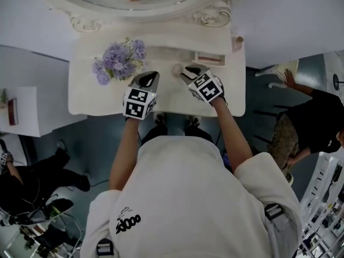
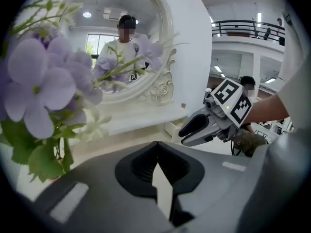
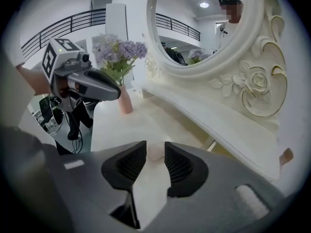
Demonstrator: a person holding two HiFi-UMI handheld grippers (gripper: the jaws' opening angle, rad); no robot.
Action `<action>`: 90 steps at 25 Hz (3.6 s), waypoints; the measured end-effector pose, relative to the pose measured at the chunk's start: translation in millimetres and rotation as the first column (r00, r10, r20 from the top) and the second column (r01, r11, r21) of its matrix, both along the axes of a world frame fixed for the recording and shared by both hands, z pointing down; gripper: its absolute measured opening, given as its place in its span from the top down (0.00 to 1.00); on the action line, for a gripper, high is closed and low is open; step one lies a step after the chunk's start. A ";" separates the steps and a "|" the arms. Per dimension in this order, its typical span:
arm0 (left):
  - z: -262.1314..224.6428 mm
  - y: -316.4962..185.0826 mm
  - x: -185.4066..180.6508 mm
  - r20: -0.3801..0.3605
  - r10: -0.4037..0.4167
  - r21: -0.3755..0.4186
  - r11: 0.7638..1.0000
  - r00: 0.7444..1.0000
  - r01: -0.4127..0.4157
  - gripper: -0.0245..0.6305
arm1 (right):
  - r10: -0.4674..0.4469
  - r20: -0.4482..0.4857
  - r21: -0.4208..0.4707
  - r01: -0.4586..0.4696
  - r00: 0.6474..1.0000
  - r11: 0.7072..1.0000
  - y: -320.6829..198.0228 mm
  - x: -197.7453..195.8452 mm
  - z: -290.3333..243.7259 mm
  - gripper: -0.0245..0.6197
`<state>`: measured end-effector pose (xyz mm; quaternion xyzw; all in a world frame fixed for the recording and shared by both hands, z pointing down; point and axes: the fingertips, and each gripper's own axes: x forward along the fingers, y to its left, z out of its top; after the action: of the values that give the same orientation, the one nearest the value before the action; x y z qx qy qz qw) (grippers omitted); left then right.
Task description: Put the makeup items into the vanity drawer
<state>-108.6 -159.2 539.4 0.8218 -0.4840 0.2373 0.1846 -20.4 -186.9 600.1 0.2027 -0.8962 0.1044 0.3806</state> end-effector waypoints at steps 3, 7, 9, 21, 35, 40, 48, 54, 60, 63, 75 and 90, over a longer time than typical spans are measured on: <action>2.4 4.4 -14.8 0.002 -0.027 -0.007 1.000 1.000 0.027 0.93 | -0.021 -0.033 -0.009 0.020 0.999 1.000 1.2 -11.7 13.6 0.77; 4.2 9.5 -30.3 0.007 -0.052 -0.015 0.999 0.999 0.052 0.93 | -0.017 -0.080 -0.027 0.015 0.997 1.000 -2.6 -18.1 34.6 0.74; 5.2 11.3 -35.6 0.008 -0.058 -0.020 0.998 0.998 0.058 0.93 | -0.015 -0.104 -0.033 0.011 0.994 0.999 -4.5 -19.7 43.7 0.74; 11.4 13.7 -41.1 0.011 -0.045 -0.039 0.998 0.999 0.045 0.93 | 0.009 -0.168 -0.021 -0.013 0.986 1.000 -9.7 -28.2 62.4 0.80; -8.6 -12.3 -1.9 -0.028 0.051 0.010 0.999 0.998 -0.050 0.93 | 0.112 -0.090 0.054 -0.107 0.990 0.993 -6.3 2.8 7.6 0.85; -23.5 -26.5 26.6 -0.054 0.111 0.037 0.993 0.992 -0.109 0.93 | 0.201 -0.026 0.114 -0.197 0.979 0.974 -14.7 30.5 -29.6 0.85; -29.6 -45.9 70.3 -0.050 0.208 0.050 0.977 0.977 -0.206 0.93 | 0.364 0.002 0.124 -0.361 0.931 0.924 -38.2 91.6 -47.3 0.85; -25.8 -52.6 86.6 -0.045 0.230 0.034 0.973 0.972 -0.229 0.93 | 0.456 -0.016 0.049 -0.455 0.890 0.889 -57.8 126.9 -24.0 0.84; -22.4 -58.1 85.2 -0.039 0.209 0.021 0.978 0.977 -0.209 0.93 | 0.498 -0.019 -0.024 -0.499 0.867 0.867 -74.5 136.2 -7.2 0.82; -21.0 -58.1 81.7 -0.033 0.197 0.017 0.980 0.980 -0.196 0.93 | 0.495 -0.045 -0.038 -0.497 0.868 0.867 -77.6 136.8 2.0 0.80; -29.4 -53.0 70.3 -0.024 0.173 0.035 0.984 0.985 -0.173 0.93 | 0.473 -0.031 0.012 -0.473 0.881 0.881 -69.2 135.0 -10.9 0.71; -116.0 -71.4 76.4 -0.049 0.183 0.261 0.951 0.982 -0.165 0.93 | 0.507 0.190 0.198 -0.539 0.841 0.819 -59.9 154.0 -135.3 0.92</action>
<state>-32.2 -230.6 423.4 0.8863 -0.4291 0.1584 0.0728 133.6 -246.8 464.8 0.4790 -0.8343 0.1070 0.2510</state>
